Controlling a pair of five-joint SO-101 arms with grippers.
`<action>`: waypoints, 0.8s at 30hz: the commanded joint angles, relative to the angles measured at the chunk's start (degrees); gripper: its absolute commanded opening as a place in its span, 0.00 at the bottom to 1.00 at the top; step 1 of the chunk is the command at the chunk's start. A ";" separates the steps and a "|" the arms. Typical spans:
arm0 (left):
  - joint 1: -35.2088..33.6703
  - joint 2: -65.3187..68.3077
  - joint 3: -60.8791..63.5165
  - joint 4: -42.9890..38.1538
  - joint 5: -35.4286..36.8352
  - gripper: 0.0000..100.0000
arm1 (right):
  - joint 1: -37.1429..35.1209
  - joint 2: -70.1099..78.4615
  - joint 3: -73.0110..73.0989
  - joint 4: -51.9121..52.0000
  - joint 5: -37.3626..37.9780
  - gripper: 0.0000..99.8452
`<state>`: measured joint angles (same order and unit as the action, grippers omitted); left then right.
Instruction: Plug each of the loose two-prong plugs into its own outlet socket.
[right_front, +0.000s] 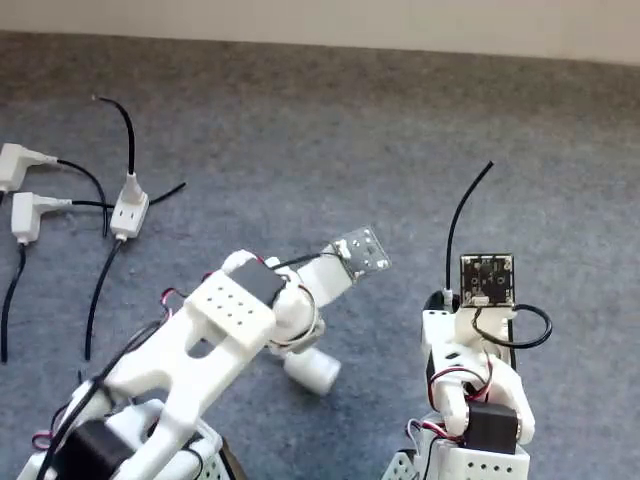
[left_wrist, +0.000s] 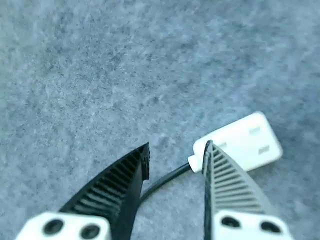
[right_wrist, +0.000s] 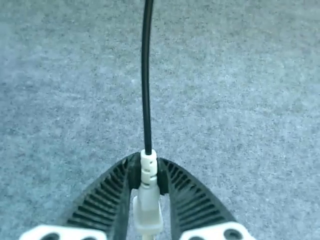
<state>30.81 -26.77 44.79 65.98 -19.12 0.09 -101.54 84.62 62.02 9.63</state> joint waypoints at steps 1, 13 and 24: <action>2.95 -8.84 -1.36 7.56 1.58 0.20 | 0.75 -0.57 -0.31 0.22 -0.35 0.01; 6.02 -20.44 9.71 21.45 -22.51 0.20 | 0.75 -0.57 -0.31 0.22 0.88 0.01; 3.82 -32.84 23.25 -0.70 -37.19 0.34 | 0.40 -0.57 -0.31 0.22 1.05 0.01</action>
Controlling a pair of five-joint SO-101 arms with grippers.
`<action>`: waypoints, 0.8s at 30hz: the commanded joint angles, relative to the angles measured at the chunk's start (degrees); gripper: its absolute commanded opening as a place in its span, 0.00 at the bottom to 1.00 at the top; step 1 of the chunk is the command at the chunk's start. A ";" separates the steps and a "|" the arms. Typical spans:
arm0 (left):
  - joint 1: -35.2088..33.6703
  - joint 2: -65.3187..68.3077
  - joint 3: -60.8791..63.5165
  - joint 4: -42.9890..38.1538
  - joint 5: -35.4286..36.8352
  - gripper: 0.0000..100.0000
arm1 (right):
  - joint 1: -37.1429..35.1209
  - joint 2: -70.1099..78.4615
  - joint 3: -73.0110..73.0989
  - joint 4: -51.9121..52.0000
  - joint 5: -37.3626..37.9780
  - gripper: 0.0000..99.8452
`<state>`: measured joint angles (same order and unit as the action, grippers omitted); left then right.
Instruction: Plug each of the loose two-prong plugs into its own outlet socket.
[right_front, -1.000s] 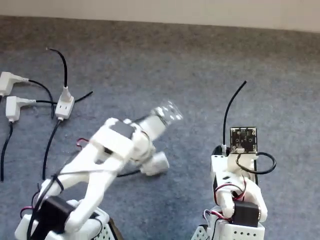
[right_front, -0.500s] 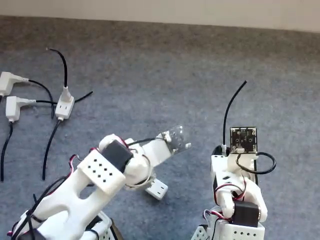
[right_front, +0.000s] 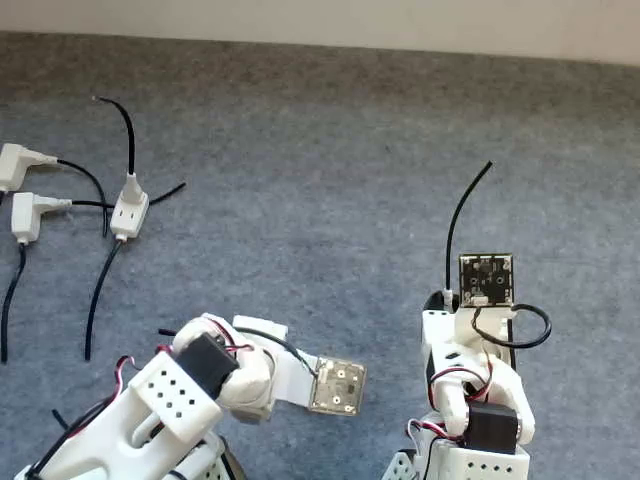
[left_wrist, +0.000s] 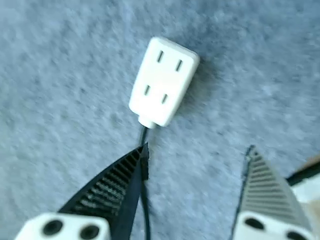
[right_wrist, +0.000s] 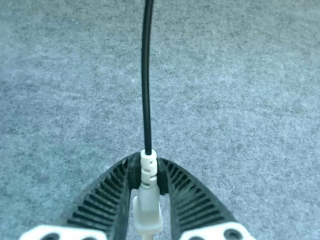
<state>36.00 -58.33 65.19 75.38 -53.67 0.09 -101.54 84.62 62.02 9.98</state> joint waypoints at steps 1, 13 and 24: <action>-2.07 -0.75 3.65 -13.36 -3.25 0.35 | 0.40 -0.57 -0.22 0.22 0.70 0.01; 0.84 24.48 5.76 -38.59 -3.96 0.34 | 0.40 -0.57 -0.22 0.22 0.79 0.01; 1.27 32.66 -1.19 -32.62 -6.59 0.16 | 0.40 -0.57 -0.22 0.31 0.88 0.01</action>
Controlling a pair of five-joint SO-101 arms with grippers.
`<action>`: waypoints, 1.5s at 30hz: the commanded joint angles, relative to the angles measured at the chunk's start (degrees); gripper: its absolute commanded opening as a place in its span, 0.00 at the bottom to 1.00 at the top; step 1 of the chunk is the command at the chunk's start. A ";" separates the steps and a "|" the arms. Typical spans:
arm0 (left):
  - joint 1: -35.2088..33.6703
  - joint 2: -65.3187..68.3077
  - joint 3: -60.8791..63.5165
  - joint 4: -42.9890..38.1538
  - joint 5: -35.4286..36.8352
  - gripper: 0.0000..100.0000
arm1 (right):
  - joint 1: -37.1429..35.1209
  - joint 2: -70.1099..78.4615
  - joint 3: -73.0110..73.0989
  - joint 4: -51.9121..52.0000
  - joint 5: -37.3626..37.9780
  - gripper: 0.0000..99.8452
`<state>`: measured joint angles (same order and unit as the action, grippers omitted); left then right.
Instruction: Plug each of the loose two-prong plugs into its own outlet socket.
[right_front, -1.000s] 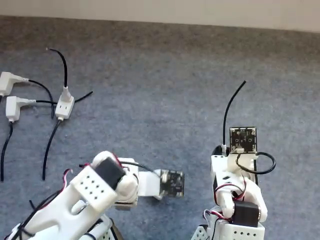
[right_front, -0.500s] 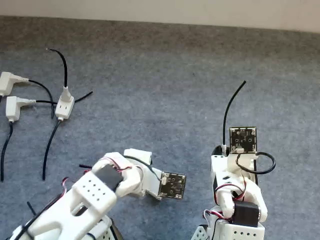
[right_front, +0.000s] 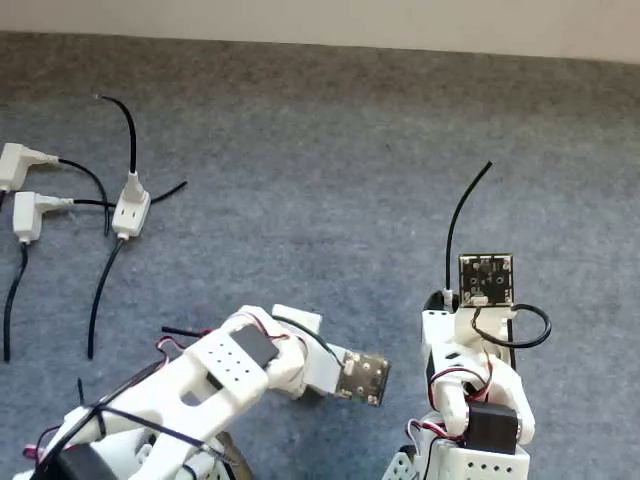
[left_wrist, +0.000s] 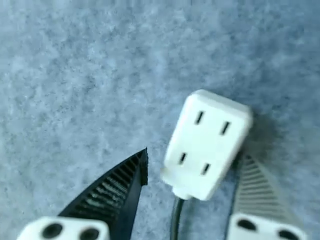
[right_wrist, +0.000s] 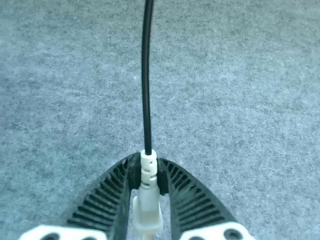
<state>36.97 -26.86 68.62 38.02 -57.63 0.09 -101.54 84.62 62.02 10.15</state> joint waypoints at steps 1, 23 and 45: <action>0.31 1.19 -6.02 7.38 -2.99 0.14 | 0.40 -0.57 -0.22 0.31 0.70 0.01; -11.03 2.77 -35.91 33.05 -2.81 0.01 | 0.31 -0.57 -0.22 0.31 0.53 0.01; -10.24 52.00 -71.43 32.26 12.57 0.15 | 0.31 -0.57 -0.22 0.31 0.53 0.01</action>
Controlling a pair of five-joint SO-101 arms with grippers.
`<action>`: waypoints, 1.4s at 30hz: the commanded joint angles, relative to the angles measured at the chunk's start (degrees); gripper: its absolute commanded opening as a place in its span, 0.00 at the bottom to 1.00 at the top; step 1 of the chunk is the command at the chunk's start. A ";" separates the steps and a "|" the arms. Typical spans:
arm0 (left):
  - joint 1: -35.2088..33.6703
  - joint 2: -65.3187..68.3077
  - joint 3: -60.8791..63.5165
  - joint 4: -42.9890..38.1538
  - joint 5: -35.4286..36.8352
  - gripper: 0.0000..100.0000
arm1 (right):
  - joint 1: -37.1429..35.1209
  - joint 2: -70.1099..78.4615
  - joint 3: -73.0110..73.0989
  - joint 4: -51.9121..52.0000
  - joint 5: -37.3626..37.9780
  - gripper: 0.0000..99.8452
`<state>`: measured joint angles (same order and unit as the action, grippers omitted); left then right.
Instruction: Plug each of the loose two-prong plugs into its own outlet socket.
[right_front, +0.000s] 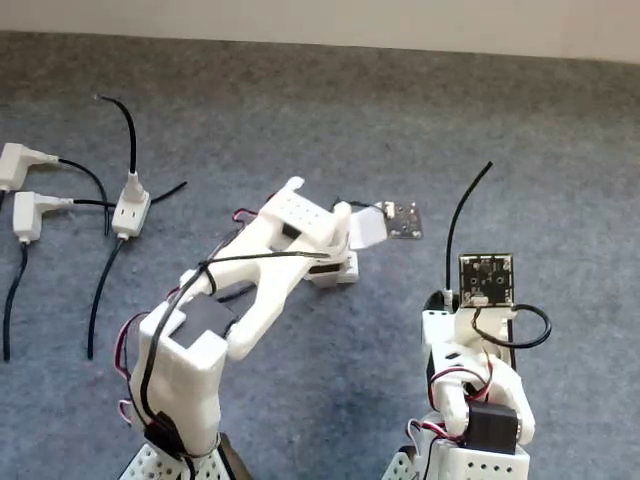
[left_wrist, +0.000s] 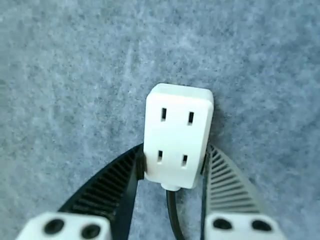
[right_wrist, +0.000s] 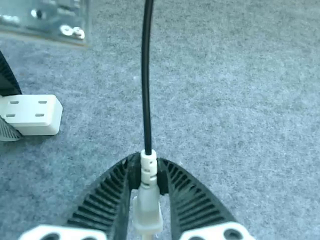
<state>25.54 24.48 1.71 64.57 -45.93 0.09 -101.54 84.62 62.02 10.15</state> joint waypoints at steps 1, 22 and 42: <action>1.10 0.48 -5.05 7.47 0.97 0.22 | 0.31 -0.57 -0.22 0.31 0.53 0.01; -0.13 -21.67 -14.02 17.76 11.34 0.26 | 0.57 -0.57 -0.22 0.13 0.70 0.01; -6.11 -81.89 48.22 -12.84 34.99 0.26 | -7.25 32.66 -32.75 -2.95 -7.47 0.01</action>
<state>20.44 -40.92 37.23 55.78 -11.91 -3.96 -83.34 60.79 60.09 7.43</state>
